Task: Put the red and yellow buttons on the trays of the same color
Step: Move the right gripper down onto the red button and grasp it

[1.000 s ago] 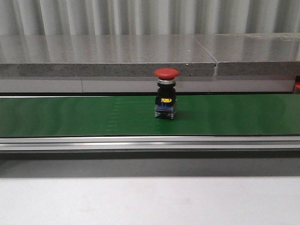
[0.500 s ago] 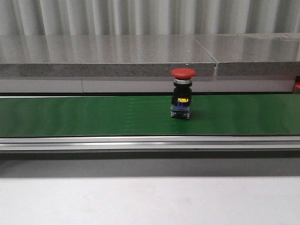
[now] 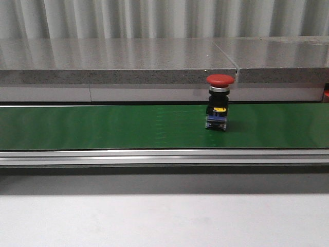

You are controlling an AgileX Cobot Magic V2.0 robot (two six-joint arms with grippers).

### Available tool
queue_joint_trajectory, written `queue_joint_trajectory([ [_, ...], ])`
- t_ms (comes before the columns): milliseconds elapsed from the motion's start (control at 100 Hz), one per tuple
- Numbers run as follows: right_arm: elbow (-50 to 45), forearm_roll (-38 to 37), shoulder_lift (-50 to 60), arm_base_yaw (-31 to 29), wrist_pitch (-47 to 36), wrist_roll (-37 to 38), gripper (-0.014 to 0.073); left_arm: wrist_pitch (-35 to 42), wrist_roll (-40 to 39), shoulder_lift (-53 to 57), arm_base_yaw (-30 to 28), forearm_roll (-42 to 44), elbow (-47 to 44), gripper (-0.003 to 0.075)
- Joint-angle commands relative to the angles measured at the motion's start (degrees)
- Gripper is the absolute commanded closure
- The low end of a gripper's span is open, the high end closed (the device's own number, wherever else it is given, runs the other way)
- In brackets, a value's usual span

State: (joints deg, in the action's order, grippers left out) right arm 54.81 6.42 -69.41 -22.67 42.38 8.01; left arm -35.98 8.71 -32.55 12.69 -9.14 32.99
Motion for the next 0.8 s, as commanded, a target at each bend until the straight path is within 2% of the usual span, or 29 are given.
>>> queue_joint_trajectory([
  [0,1.1,0.1,1.6,3.7,-1.7,-1.3,0.0055,3.6,-0.1,0.0,0.3,-1.2,1.6,0.0741],
  [350,3.8,0.2,-0.5,18.3,3.8,-5.8,0.0046,3.6,-0.1,0.0,0.3,-1.2,1.6,0.0741],
  [580,9.6,1.6,-6.1,25.8,8.8,-8.0,-0.0051,3.6,-0.1,0.0,0.3,-1.2,1.6,0.0741],
  [790,15.3,5.4,-12.1,31.7,13.2,-15.2,-0.0051,3.6,-0.1,0.0,0.3,-1.2,1.6,0.0741],
])
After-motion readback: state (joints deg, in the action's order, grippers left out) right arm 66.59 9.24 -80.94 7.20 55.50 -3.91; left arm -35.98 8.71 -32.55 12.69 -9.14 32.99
